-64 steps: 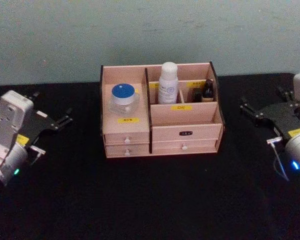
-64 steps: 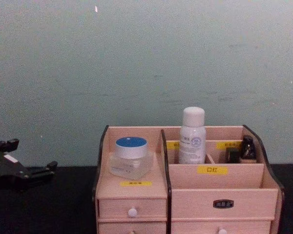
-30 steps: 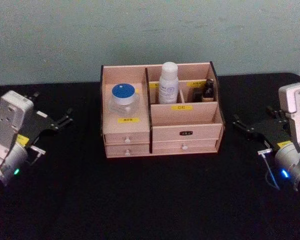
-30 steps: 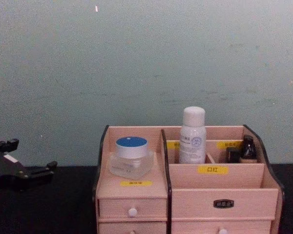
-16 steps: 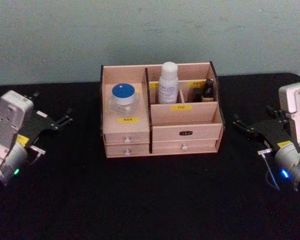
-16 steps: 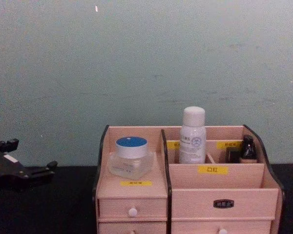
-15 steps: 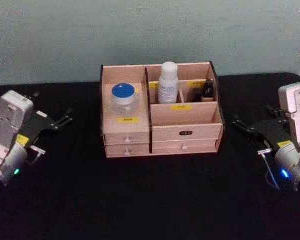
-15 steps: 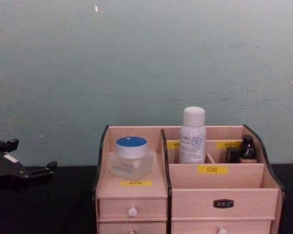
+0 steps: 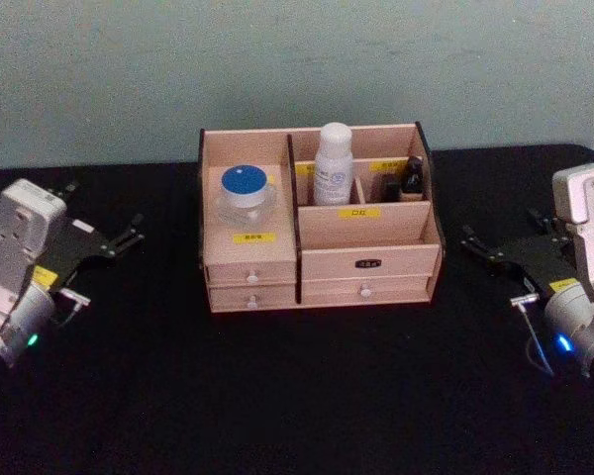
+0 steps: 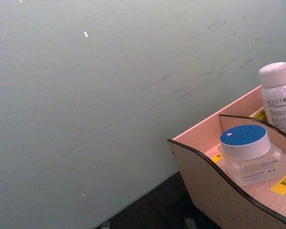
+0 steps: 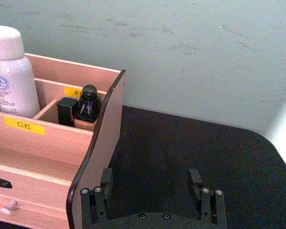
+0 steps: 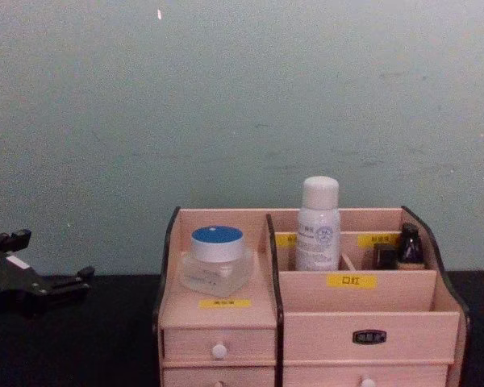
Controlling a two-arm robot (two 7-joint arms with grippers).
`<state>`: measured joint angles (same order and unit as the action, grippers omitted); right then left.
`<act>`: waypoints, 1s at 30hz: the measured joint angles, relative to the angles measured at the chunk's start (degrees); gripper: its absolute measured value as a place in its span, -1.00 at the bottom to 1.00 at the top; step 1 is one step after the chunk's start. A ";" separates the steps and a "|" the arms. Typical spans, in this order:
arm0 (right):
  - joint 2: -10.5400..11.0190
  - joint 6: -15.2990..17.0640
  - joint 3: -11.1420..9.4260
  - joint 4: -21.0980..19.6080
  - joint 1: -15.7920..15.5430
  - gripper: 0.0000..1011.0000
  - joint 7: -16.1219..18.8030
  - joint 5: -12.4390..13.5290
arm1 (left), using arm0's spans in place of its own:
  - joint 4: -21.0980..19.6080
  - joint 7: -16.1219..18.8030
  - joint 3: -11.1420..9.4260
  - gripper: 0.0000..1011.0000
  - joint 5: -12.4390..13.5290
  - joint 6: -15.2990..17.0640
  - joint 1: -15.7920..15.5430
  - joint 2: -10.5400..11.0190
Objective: Pick up the facial cleanser and watermelon frost from the table and place them into the tiered storage box.
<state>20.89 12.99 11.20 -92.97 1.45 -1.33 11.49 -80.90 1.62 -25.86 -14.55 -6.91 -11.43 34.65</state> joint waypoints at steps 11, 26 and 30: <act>0.00 0.00 0.00 0.00 0.00 0.98 0.01 0.00 | 0.00 0.00 0.00 0.98 0.00 0.00 0.00 0.00; 0.00 0.00 0.00 0.01 0.00 0.98 0.01 0.00 | 0.00 0.00 0.00 0.98 0.00 0.00 0.00 0.00; 0.00 0.01 0.00 0.00 0.00 0.98 0.01 0.00 | 0.00 0.00 0.00 0.98 0.00 0.00 0.00 0.00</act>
<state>20.89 12.99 11.20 -92.97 1.45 -1.33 11.49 -80.90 1.62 -25.86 -14.55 -6.91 -11.43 34.65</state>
